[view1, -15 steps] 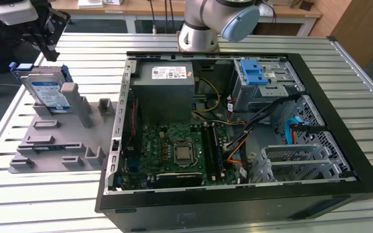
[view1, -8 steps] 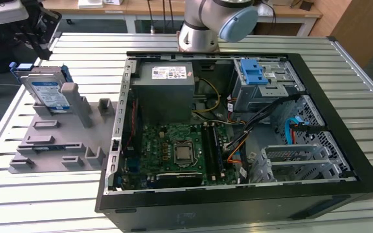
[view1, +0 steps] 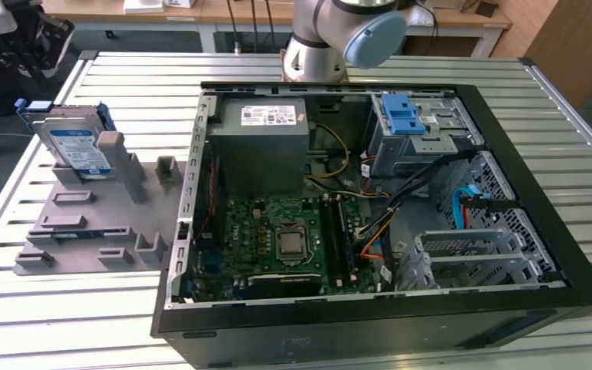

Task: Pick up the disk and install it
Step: 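Reach for the disk, then pick up the disk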

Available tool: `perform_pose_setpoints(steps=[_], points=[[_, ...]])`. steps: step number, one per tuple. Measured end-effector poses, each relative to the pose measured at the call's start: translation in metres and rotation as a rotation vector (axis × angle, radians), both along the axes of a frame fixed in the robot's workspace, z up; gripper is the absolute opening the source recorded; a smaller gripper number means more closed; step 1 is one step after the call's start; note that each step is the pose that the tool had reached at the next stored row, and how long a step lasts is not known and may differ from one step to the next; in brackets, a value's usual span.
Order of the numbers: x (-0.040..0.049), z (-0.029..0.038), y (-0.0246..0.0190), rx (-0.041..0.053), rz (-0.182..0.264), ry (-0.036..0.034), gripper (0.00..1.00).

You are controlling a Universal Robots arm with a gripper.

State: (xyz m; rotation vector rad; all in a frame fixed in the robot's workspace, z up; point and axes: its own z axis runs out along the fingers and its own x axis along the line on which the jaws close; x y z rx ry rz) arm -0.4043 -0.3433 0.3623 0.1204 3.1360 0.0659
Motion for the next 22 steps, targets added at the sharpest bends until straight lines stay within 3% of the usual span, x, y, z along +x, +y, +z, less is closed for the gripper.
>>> perform_pose_setpoints(steps=[6,22], points=[[-0.0266,-0.0025,0.0000,-0.0001,0.000,0.0002,0.11],[-0.0282,-0.0025,0.0000,-0.0001,0.000,0.0002,0.11]])
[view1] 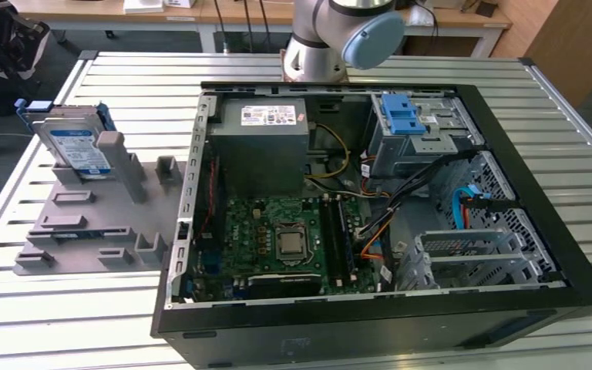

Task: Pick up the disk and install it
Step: 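Pick up the disk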

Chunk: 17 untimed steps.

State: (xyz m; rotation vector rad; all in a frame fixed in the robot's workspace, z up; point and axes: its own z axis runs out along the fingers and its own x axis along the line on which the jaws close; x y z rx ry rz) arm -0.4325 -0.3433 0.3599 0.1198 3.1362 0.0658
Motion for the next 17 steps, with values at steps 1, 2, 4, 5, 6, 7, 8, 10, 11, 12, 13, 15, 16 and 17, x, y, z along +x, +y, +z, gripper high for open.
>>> perform_pose_setpoints(steps=[1,2,4,5,6,7,8,10,11,12,13,15,16,17], points=[[0.0000,0.0000,0.0000,0.0000,0.002,-0.0001,0.11],[0.0000,0.0000,0.0000,0.0000,0.005,0.0000,0.11],[-0.0001,0.0000,0.0000,0.0000,0.013,0.0000,0.11],[-0.0001,0.0000,0.0000,0.0000,0.016,0.0000,0.11],[0.0000,-0.0001,0.0000,0.0000,0.019,-0.0001,0.11],[0.0000,0.0000,0.0000,0.0000,0.021,0.0000,0.11],[0.0000,0.0000,0.0000,0.0000,0.022,0.0000,0.11],[0.0000,0.0000,0.0000,0.0000,0.025,0.0000,0.11],[0.0000,0.0000,0.0000,0.0000,0.026,0.0000,0.11],[0.0000,0.0000,0.0000,0.0000,0.027,0.0000,0.11],[0.0000,0.0000,0.0000,0.0000,0.028,0.0000,0.11],[0.0000,0.0000,0.0000,0.0000,0.029,0.0000,0.11],[0.0000,0.0000,0.0000,0.0000,0.030,0.0000,0.11],[0.0000,0.0000,0.0000,0.0000,0.031,-0.0001,0.11]])
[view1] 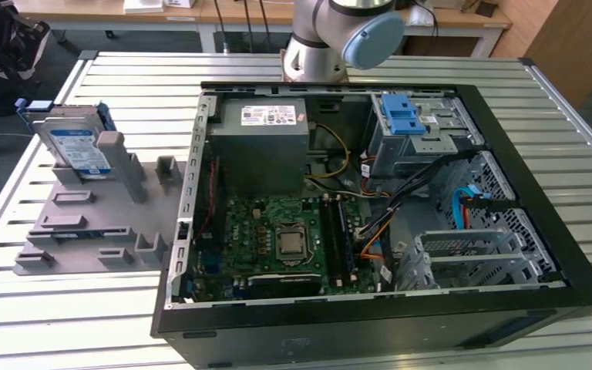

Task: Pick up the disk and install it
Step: 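Pick up the disk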

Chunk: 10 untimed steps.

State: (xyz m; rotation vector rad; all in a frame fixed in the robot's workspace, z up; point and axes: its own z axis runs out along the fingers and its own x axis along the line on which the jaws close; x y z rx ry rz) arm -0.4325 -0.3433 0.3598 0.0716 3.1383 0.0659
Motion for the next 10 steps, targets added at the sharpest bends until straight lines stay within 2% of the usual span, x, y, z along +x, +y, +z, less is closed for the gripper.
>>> perform_pose_setpoints(steps=[10], points=[[0.0000,0.0000,0.0000,0.0000,0.013,0.0001,0.11]])
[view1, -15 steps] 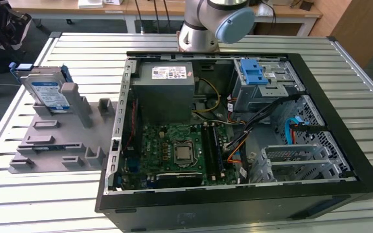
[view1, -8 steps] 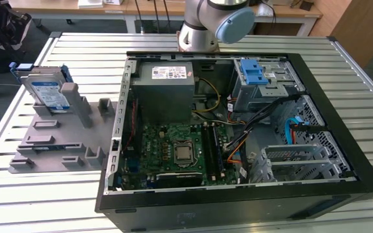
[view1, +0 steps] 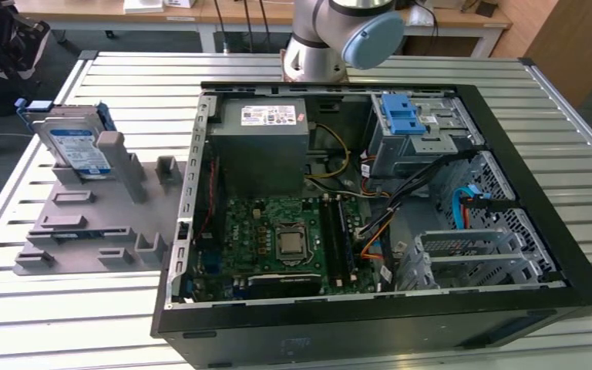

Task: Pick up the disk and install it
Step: 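Pick up the disk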

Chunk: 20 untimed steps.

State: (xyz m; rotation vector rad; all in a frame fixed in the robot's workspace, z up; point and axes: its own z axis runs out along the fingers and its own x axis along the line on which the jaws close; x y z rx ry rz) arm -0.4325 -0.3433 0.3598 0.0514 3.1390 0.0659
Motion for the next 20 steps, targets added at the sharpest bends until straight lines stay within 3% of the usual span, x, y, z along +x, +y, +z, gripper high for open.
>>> perform_pose_setpoints(steps=[20], points=[[0.0000,0.0000,0.0000,0.0000,0.019,0.0000,0.11]])
